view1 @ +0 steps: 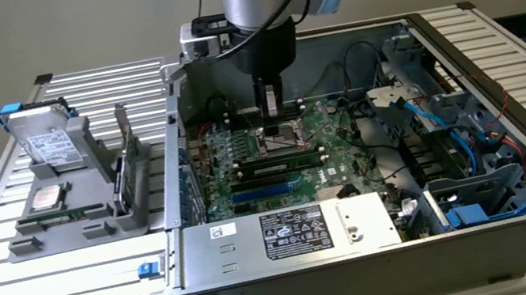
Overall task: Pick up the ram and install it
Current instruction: 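Press down the ram until it locks into place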
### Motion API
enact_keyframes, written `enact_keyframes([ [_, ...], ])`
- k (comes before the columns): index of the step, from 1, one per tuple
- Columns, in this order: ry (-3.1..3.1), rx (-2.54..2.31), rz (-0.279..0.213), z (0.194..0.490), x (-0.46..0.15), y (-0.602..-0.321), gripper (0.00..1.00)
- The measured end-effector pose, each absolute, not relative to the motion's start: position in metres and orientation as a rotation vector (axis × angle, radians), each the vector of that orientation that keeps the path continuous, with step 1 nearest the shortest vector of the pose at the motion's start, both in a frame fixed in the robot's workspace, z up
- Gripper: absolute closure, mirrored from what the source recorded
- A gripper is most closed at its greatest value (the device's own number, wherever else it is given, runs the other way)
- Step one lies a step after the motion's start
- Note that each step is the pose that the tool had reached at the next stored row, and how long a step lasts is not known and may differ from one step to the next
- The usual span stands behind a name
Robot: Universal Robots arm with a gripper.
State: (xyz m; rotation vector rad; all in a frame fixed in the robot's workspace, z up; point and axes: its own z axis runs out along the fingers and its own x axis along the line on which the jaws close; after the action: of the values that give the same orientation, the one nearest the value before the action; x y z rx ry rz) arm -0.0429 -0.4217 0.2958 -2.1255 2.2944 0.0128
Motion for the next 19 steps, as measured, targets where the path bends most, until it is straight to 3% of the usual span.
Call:
enact_keyframes([
  [19,2.305,-2.114,0.017,0.2962,-0.0368,-0.4246,0.89],
])
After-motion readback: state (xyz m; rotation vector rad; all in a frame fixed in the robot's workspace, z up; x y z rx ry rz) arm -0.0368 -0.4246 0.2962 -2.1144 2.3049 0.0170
